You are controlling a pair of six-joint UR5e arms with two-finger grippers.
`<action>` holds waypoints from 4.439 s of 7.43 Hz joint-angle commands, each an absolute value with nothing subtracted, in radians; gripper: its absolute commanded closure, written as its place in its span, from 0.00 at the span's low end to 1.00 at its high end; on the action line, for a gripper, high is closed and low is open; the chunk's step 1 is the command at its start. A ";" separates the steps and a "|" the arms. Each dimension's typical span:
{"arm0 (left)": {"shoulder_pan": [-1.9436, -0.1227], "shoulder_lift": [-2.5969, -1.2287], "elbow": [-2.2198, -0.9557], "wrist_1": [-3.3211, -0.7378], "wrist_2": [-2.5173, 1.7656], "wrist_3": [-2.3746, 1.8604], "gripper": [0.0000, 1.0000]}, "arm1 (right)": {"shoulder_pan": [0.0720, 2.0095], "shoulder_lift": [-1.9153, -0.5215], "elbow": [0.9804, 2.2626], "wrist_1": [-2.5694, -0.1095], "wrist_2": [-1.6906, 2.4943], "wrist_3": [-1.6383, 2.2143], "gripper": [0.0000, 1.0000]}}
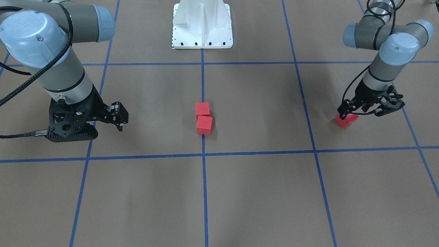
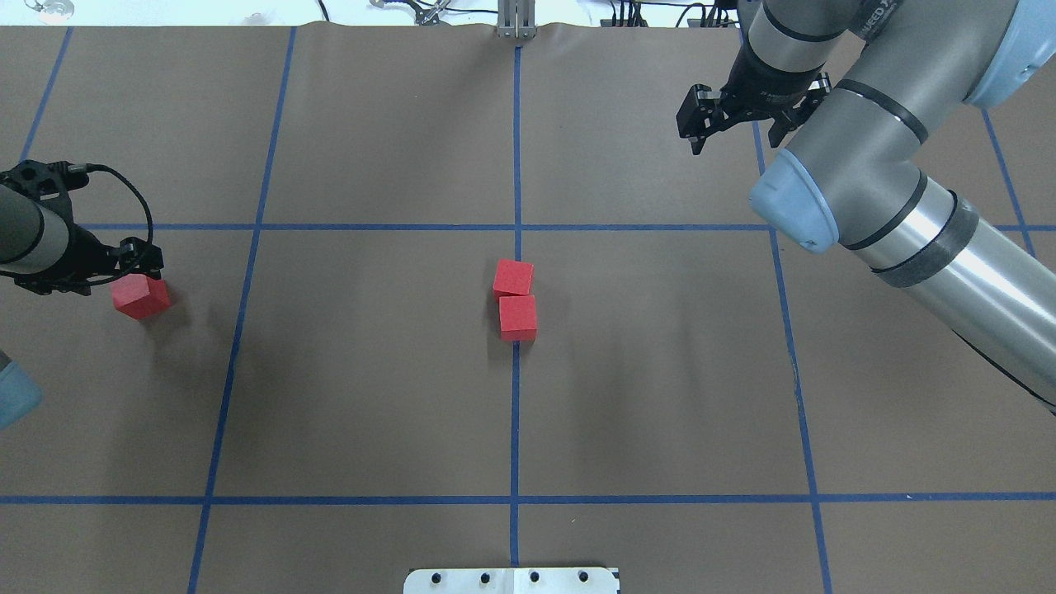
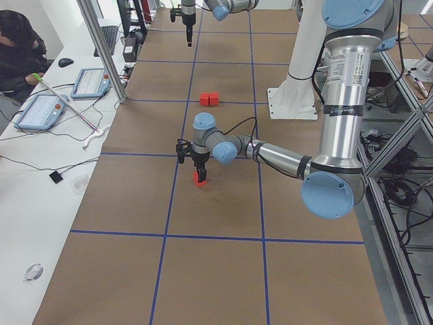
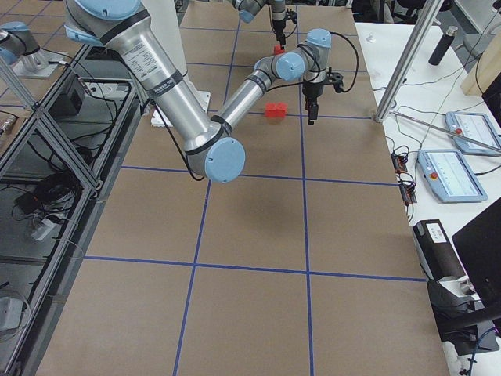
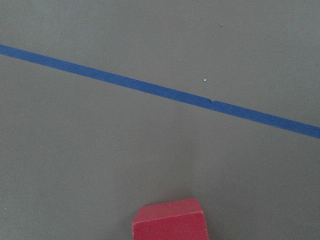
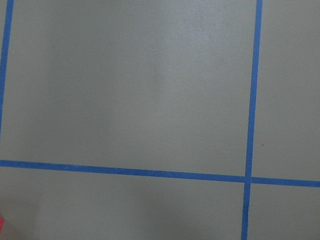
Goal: Form red blocks into L shape at center
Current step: 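Raise the open right gripper away while lowering the left gripper onto the far cube, then close the left gripper on the red cube and lift it, then carry the red cube with the left gripper toward the center cubes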
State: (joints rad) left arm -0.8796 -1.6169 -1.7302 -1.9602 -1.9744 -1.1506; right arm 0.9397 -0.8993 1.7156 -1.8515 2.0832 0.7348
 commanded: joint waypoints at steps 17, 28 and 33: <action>-0.963 -2.000 -1.793 -1.586 -2.020 -0.850 1.00 | 0.933 -0.907 1.741 -1.856 2.098 0.747 0.01; -0.867 -2.108 -1.815 -1.600 -2.008 -0.135 1.00 | 0.931 -0.919 1.736 -1.848 2.098 0.747 0.01; -0.763 -2.316 -1.518 -1.655 -2.022 0.095 1.00 | 0.957 -0.954 1.743 -1.818 2.102 0.710 0.01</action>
State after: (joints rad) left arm -0.7849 -2.2480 -1.6029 -1.6490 -2.0185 0.0669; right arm 0.9414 -0.9349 1.7417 -1.8384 2.1004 0.7294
